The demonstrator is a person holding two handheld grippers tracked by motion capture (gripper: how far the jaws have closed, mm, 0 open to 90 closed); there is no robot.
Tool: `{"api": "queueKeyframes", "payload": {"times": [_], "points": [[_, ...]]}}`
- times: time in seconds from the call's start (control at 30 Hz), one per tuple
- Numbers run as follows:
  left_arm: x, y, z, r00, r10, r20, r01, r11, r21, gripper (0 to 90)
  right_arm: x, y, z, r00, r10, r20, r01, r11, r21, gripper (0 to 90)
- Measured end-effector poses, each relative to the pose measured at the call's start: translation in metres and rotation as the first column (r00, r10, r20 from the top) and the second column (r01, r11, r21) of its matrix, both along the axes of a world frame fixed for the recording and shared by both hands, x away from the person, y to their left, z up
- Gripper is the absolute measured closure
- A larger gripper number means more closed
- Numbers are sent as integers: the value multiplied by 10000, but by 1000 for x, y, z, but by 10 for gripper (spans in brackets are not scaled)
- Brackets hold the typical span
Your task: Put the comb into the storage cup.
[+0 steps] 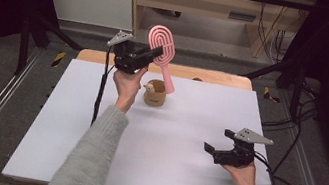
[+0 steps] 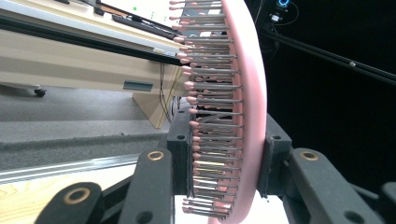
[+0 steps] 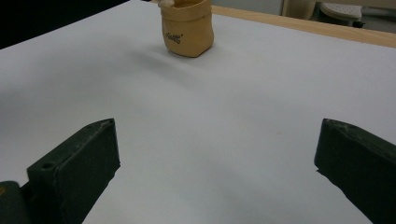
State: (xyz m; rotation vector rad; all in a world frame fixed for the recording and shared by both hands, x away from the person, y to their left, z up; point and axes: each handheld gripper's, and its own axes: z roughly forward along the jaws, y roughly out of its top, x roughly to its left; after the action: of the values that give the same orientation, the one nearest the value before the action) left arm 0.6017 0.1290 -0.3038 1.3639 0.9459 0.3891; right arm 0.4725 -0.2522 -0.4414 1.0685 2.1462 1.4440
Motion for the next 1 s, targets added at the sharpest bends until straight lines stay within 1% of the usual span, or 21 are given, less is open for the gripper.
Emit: {"api": "queueKeyframes", "payload": {"times": [0.13,0.17,0.27,0.57,0.67,0.83,0.93,1.0], "points": [[5,2,-4,9999,117,-112,-116,9999,97,643,0,-1,0,10000,-28,12,28,10000,5,4],[6,2,-5,9998,144,-111,-143,9999,62,642,0,-1,0,10000,-34,6,34,10000,6,4],[9,2,-7,9997,201,-134,-200,9997,128,642,0,0,0,10000,-35,-8,35,10000,9,4],[17,4,-13,9991,374,-191,-374,9993,22,642,0,-1,0,10000,-21,31,21,10000,2,4],[19,5,-13,9990,428,-141,-427,9991,60,642,0,-1,0,10000,-23,38,23,10000,-16,4],[23,8,-16,9983,560,-171,-559,9984,99,642,0,-1,0,10000,-20,4,20,10000,11,4],[26,9,-18,9978,608,-251,-609,9981,-5,642,0,-1,0,10000,-6,21,6,10000,12,4],[27,9,-19,9977,633,-246,-633,9980,13,642,0,0,0,10000,-5,9,5,10000,27,4]]}}
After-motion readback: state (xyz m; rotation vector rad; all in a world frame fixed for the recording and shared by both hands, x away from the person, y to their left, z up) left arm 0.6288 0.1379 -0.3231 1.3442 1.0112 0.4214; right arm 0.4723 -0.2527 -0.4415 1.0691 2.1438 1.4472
